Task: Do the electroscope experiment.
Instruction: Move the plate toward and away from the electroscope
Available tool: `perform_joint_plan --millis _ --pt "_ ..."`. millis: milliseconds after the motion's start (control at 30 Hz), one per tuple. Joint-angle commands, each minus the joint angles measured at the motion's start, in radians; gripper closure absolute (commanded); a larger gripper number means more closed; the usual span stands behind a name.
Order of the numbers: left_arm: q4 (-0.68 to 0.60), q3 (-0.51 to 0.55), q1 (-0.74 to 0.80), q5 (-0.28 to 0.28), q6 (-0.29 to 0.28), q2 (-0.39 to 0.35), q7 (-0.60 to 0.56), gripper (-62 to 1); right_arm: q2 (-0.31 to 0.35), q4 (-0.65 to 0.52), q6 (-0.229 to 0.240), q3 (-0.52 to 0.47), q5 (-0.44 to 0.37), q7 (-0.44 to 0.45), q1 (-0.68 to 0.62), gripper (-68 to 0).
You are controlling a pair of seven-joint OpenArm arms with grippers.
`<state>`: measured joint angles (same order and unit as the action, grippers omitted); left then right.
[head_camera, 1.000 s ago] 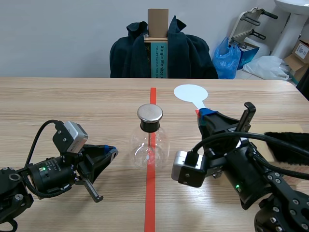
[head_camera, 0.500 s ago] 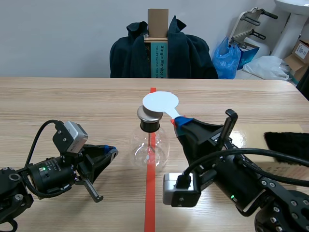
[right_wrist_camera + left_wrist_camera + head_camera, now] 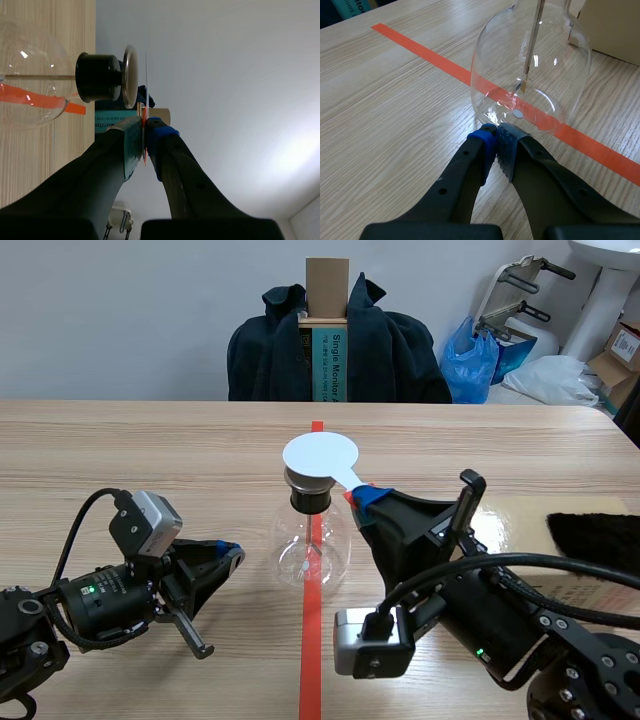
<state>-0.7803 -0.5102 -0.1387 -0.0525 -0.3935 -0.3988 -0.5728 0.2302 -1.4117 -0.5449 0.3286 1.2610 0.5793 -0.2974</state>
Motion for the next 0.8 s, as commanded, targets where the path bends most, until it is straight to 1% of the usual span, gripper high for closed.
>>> perform_joint_plan --millis 0,567,667,767 --pt "-0.017 0.005 -0.005 -0.011 -0.001 0.005 -0.014 -3.2 0.011 -0.013 -0.012 -0.003 -0.008 -0.027 0.009 -0.7" --pt "-0.017 0.005 -0.005 -0.011 -0.001 0.005 -0.013 -3.2 0.011 -0.013 -0.012 -0.003 -0.008 -0.360 0.009 -0.7" --pt "-0.017 0.005 -0.005 -0.011 -0.001 0.005 -0.013 -3.2 0.011 -0.013 -0.012 -0.003 -0.008 -0.394 0.009 -0.7" --pt "-0.017 0.005 -0.005 -0.011 -0.001 0.005 -0.013 -3.2 0.011 -0.013 -0.012 -0.003 -0.008 -0.402 0.009 -0.7"
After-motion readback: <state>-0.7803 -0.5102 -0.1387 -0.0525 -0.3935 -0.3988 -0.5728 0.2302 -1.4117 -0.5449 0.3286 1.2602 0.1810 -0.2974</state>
